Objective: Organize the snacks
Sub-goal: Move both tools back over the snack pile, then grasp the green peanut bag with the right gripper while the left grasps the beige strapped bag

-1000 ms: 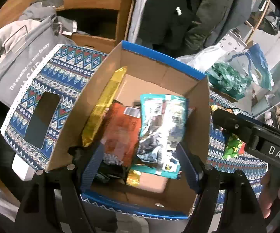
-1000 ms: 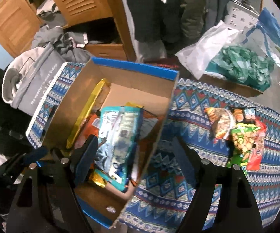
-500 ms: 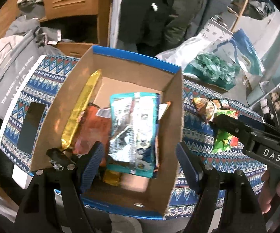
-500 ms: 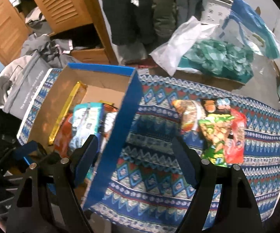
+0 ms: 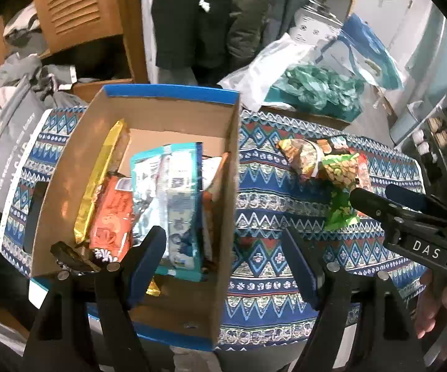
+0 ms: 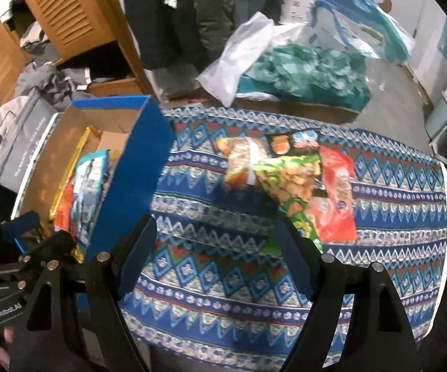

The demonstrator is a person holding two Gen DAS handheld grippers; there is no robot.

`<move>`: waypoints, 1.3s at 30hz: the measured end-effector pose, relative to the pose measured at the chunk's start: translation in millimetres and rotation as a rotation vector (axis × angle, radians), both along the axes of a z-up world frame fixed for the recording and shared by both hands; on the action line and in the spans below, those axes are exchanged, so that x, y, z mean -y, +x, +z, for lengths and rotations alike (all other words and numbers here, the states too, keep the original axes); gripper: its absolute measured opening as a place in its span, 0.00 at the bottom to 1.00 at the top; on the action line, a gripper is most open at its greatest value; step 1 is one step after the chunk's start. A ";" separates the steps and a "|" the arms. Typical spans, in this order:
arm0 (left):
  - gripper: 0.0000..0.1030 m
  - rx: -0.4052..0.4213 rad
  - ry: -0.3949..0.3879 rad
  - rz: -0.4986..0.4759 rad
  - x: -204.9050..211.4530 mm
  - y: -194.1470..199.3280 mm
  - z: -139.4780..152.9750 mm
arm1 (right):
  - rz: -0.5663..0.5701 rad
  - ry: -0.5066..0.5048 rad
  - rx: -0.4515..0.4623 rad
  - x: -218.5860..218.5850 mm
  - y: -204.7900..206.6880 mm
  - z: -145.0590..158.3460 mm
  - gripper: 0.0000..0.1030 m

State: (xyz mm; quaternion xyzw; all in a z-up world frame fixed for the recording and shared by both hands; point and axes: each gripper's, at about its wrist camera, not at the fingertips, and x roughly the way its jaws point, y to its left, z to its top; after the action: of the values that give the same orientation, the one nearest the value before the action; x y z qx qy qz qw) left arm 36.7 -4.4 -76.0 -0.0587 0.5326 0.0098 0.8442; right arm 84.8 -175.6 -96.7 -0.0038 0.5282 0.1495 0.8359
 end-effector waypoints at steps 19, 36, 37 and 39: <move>0.76 -0.064 0.072 -0.041 51.8 20.5 -24.9 | -0.078 -0.061 -0.032 57.1 6.1 -30.9 0.77; 0.76 -0.157 0.087 -0.026 83.7 59.4 -75.4 | -0.079 -0.108 -0.083 61.0 42.0 -90.9 0.77; 0.76 -0.162 0.088 -0.023 83.6 61.7 -78.2 | -0.078 -0.112 -0.085 60.9 44.4 -94.2 0.77; 0.76 -0.174 0.086 -0.015 82.5 65.7 -83.4 | -0.079 -0.120 -0.091 60.9 48.3 -99.5 0.77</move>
State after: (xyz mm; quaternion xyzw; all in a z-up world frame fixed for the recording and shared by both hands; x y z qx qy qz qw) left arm 102.4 -87.0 -159.5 -0.0175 0.6036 0.0311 0.7965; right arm 133.1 -236.5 -196.2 -0.0263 0.5733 0.0842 0.8146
